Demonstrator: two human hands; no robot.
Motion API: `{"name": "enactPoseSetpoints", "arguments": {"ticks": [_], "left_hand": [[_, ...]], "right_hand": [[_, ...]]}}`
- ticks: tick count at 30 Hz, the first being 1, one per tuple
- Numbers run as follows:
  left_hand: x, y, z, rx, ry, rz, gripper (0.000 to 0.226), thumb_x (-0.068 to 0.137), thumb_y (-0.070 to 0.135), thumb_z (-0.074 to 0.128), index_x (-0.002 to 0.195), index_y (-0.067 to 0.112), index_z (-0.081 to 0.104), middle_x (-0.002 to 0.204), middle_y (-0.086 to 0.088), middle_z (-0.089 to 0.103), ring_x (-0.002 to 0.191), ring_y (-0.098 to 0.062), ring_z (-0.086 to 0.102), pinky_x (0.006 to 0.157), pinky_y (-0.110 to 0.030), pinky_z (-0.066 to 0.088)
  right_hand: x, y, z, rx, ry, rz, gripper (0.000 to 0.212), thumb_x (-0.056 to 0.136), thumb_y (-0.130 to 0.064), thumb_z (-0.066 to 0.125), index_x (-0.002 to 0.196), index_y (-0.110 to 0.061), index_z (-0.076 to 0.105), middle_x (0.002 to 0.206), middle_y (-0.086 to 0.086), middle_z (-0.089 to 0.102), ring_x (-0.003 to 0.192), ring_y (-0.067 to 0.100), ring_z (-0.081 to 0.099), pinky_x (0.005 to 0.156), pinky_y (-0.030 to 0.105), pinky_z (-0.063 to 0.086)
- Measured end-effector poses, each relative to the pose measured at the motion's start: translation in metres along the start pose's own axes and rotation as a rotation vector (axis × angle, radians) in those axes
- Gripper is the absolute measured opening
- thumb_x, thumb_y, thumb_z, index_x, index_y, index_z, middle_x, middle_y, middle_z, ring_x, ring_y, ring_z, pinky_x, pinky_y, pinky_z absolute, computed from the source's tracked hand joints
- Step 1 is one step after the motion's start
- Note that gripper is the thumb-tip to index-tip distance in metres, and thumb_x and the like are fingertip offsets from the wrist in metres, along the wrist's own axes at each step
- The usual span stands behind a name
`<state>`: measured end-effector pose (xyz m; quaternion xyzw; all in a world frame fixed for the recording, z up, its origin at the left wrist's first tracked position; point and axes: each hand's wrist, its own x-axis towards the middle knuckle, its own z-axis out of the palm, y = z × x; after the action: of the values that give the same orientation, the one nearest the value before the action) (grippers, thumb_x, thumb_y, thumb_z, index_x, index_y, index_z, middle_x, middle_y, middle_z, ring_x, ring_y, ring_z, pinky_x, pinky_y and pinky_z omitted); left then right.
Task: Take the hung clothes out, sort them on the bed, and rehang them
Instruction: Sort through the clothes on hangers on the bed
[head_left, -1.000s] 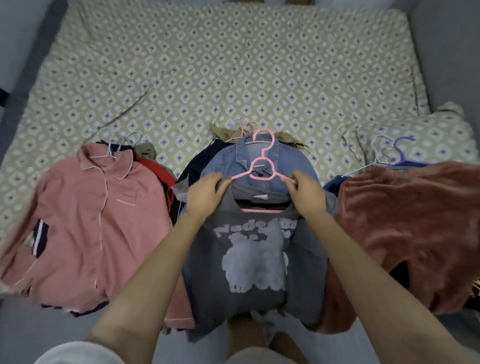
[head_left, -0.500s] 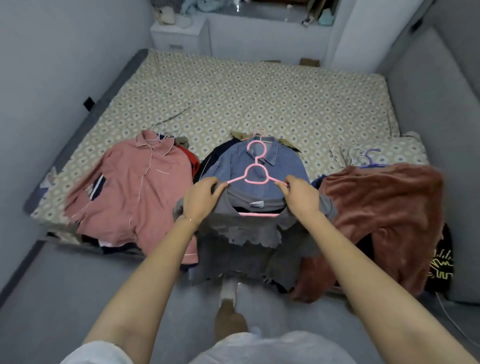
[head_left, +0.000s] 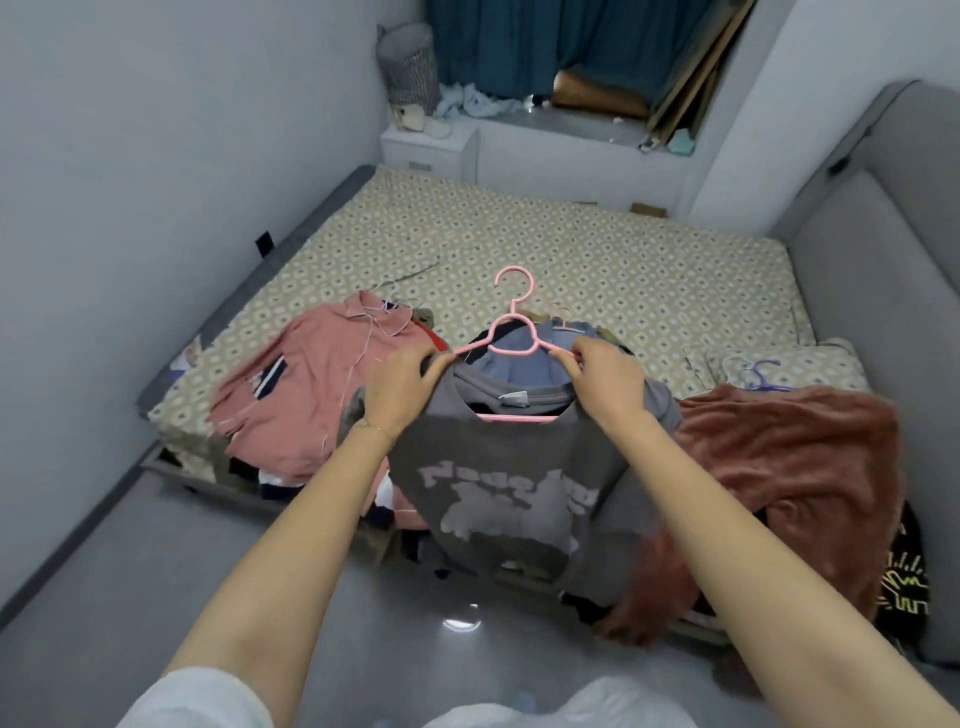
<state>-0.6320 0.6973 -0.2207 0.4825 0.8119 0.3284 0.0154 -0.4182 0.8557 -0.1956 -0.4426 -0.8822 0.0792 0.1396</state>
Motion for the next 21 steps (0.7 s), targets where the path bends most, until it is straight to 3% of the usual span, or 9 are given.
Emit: {"name": "enactPoseSetpoints", "arguments": {"ticks": [2, 7, 13, 21], "left_hand": [[-0.005, -0.020, -0.021, -0.001, 0.025, 0.010, 0.036, 0.099, 0.045, 0.051, 0.092, 0.015, 0.069, 0.091, -0.004, 0.071, 0.085, -0.027, 0.064, 0.068, -0.040, 0.048], [-0.032, -0.091, -0.084, 0.063, 0.078, -0.024, 0.031, 0.099, 0.040, 0.056, 0.088, 0.014, 0.068, 0.088, -0.006, 0.070, 0.083, -0.028, 0.062, 0.060, -0.033, 0.034], [-0.054, -0.184, -0.153, 0.149, 0.108, -0.119, 0.036, 0.097, 0.046, 0.055, 0.089, 0.013, 0.068, 0.093, -0.008, 0.070, 0.088, -0.030, 0.063, 0.065, -0.038, 0.044], [-0.030, -0.242, -0.181, 0.071, 0.234, -0.153, 0.027, 0.095, 0.038, 0.062, 0.086, 0.013, 0.069, 0.088, -0.005, 0.071, 0.085, -0.027, 0.063, 0.069, -0.032, 0.036]], "right_hand": [[-0.003, -0.029, 0.000, -0.017, 0.033, -0.022, 0.039, 0.099, -0.050, 0.047, 0.078, -0.016, 0.047, 0.083, 0.010, 0.065, 0.078, 0.033, 0.061, 0.057, 0.033, 0.027], [-0.014, -0.123, 0.019, 0.012, 0.034, -0.128, 0.042, 0.098, -0.051, 0.047, 0.079, -0.013, 0.051, 0.081, 0.012, 0.064, 0.073, 0.033, 0.061, 0.053, 0.033, 0.028], [-0.024, -0.231, 0.056, 0.072, -0.023, -0.165, 0.049, 0.097, -0.055, 0.045, 0.084, -0.009, 0.059, 0.086, 0.011, 0.066, 0.080, 0.034, 0.062, 0.057, 0.033, 0.028], [0.002, -0.295, 0.093, 0.189, -0.064, -0.120, 0.048, 0.097, -0.053, 0.048, 0.079, -0.009, 0.057, 0.080, 0.008, 0.064, 0.075, 0.031, 0.059, 0.058, 0.036, 0.038]]}}
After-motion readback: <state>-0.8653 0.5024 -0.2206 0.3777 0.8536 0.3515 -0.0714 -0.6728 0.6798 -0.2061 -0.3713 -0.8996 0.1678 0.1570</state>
